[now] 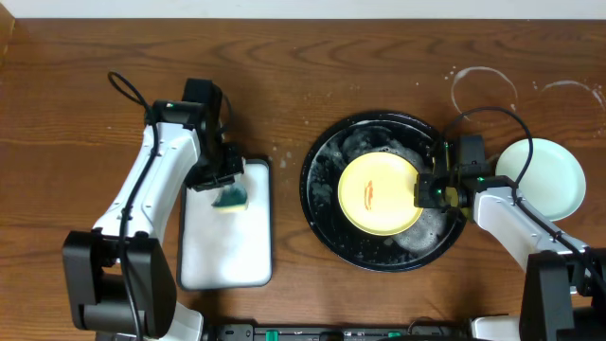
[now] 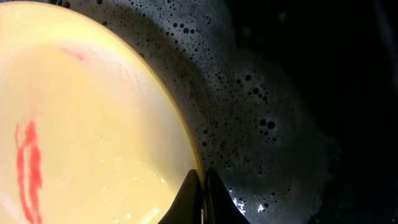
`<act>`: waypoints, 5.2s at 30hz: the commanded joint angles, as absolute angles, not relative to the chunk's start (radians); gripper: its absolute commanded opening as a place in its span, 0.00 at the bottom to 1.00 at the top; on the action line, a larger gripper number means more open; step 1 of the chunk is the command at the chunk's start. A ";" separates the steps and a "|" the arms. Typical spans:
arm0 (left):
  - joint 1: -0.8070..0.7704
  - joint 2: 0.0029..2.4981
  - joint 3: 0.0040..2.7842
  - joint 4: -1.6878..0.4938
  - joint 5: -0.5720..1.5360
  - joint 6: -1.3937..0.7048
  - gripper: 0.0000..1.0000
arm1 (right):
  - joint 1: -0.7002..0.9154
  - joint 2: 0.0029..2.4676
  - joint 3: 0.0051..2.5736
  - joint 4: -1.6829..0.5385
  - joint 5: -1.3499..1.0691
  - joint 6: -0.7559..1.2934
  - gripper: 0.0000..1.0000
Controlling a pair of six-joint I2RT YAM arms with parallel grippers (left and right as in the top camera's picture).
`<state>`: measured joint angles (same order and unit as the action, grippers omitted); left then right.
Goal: Clean dirty plates on tray and stack at the side
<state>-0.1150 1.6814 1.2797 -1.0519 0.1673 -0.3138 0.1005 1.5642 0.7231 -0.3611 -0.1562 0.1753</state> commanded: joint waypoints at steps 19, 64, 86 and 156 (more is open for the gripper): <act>-0.374 1.684 1.251 -0.747 0.408 -0.413 0.08 | 0.099 1.578 0.738 -0.355 -0.132 0.186 0.01; -0.739 2.211 1.557 -0.837 -0.274 -0.567 0.07 | 0.100 1.578 0.738 -0.360 -0.139 0.187 0.01; -0.720 2.180 1.924 -1.132 -0.353 -0.505 0.08 | 0.100 1.578 0.738 -0.362 -0.139 0.187 0.01; -0.164 1.894 1.607 -1.356 -0.089 -0.333 0.08 | 0.036 1.774 1.042 -0.711 -0.125 0.089 0.01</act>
<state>-0.1654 1.8912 1.6112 -1.3529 -0.0841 -0.3603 0.0265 1.7977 1.0256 -0.7116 -0.2165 0.0635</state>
